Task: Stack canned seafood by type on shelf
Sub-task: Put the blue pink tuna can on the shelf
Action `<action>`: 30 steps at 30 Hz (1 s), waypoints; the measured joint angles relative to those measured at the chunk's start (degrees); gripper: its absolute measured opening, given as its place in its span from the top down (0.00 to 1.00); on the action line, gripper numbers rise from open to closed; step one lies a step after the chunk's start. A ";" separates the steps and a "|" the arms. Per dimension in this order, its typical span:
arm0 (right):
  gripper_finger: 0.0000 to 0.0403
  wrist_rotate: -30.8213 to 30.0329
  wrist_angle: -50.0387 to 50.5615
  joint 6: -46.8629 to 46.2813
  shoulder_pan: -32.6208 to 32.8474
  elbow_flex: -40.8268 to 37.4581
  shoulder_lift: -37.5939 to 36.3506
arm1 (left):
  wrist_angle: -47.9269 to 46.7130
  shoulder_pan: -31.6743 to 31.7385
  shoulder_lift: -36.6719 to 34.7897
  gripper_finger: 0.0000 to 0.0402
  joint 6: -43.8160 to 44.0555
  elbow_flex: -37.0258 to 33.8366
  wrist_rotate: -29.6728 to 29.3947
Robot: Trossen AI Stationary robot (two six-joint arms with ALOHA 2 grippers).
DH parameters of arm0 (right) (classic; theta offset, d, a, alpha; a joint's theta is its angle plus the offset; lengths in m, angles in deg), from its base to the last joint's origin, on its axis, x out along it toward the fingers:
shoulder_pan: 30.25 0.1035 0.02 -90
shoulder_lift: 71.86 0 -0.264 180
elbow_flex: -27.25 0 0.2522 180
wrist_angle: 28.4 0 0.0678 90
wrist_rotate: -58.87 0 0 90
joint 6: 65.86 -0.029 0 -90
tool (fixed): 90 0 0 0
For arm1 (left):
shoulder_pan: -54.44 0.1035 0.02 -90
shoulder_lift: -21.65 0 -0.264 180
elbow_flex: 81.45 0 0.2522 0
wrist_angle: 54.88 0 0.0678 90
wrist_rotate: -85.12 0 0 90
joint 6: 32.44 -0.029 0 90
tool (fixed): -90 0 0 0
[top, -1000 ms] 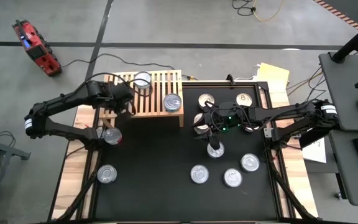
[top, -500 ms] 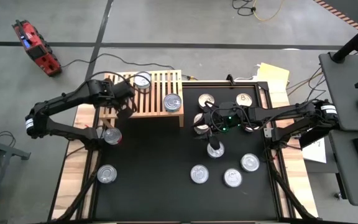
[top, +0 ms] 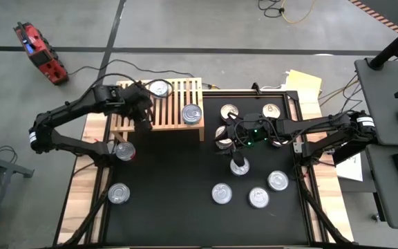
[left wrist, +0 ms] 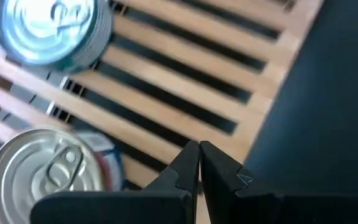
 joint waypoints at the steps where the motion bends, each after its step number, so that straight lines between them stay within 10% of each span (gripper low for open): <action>1: 0.33 0.00 0.00 -0.02 -0.01 0.01 0.00 | -0.83 0.20 0.58 1.00 0.10 -0.27 -0.96; 30: 0.33 0.00 0.00 -0.42 0.01 -0.01 0.00 | -5.39 10.56 7.98 1.00 -1.39 -0.91 -15.46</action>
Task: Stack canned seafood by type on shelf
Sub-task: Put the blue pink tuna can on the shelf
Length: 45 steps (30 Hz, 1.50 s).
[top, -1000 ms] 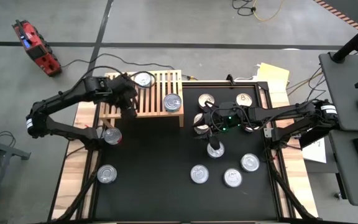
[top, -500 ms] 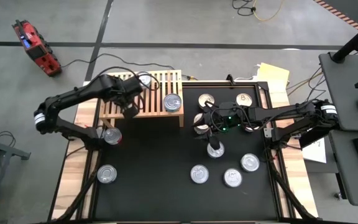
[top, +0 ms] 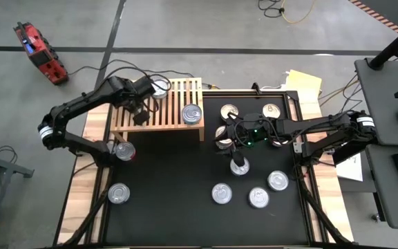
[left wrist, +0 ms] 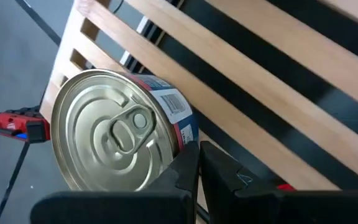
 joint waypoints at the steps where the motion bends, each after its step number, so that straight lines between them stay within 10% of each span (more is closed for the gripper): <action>1: 0.34 0.00 0.00 0.00 -0.02 0.00 0.00 | 0.30 0.27 0.00 1.00 -0.45 0.00 -0.02; 16: 0.28 0.00 0.00 0.02 0.00 0.00 0.00 | 3.65 0.98 -0.06 1.00 -2.23 0.00 -3.71; 27: 0.31 0.00 0.00 0.36 -0.02 0.00 0.00 | -9.71 0.54 -0.57 1.00 -4.02 6.72 4.62; 45: 0.30 0.01 0.02 0.44 0.00 0.00 0.00 | -10.22 1.66 1.60 1.00 -6.39 3.91 -6.84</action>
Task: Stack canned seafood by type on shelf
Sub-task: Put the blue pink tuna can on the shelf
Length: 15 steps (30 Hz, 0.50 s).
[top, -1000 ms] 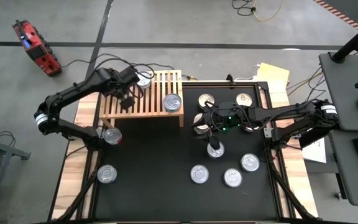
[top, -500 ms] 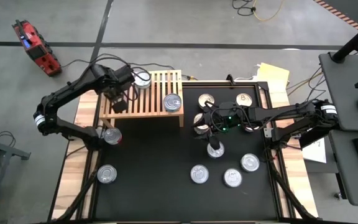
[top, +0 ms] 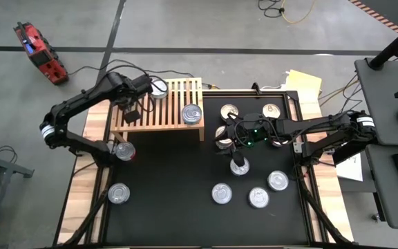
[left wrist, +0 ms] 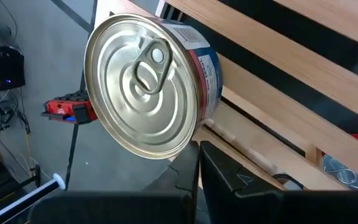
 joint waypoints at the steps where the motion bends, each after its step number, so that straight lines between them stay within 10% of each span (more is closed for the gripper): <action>1: 0.29 -0.01 0.00 0.00 0.00 0.00 0.00 | 0.12 0.12 0.15 1.00 -0.18 0.00 0.00; 15: 0.33 -0.01 0.00 0.00 -0.02 0.00 0.02 | 2.65 0.35 0.31 1.00 0.34 0.02 0.02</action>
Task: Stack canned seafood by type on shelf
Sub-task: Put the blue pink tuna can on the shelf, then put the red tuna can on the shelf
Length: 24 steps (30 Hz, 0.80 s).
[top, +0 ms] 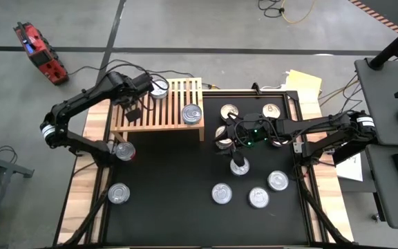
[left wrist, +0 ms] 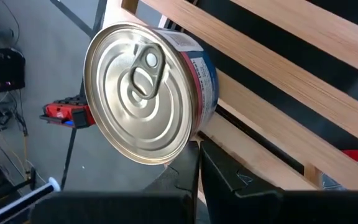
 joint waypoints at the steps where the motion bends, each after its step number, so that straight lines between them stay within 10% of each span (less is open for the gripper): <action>1: 0.33 0.00 0.00 0.00 0.01 0.00 -0.02 | -0.11 -0.01 -0.03 1.00 0.59 0.00 0.00; 11: 0.32 0.00 0.02 -0.04 0.00 -0.20 -0.02 | 0.12 -5.66 -3.97 1.00 20.00 0.00 4.41; 24: 0.37 -0.13 -0.50 -1.52 2.02 -2.05 -0.02 | 11.94 -46.75 -7.98 1.00 41.39 -0.70 2.95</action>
